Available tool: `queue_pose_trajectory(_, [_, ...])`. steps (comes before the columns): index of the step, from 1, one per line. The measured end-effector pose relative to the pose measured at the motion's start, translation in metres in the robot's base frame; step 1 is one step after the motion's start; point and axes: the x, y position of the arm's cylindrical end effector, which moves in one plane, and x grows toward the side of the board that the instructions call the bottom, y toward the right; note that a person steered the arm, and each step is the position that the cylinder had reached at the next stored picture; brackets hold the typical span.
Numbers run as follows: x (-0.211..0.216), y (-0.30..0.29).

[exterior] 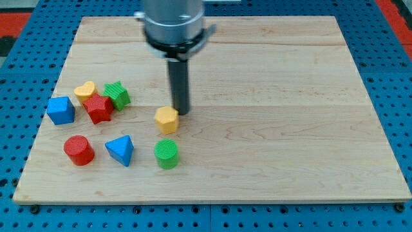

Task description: Move your arm to the yellow heart

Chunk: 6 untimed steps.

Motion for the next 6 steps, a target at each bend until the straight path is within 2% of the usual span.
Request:
queue_pose_trajectory(1, [-0.025, -0.008])
queue_pose_trajectory(2, [-0.087, -0.025])
queue_pose_trajectory(3, [-0.114, -0.117])
queue_pose_trajectory(4, [-0.095, -0.174])
queue_pose_trajectory(5, [-0.062, -0.185])
queue_pose_trajectory(6, [-0.030, -0.149])
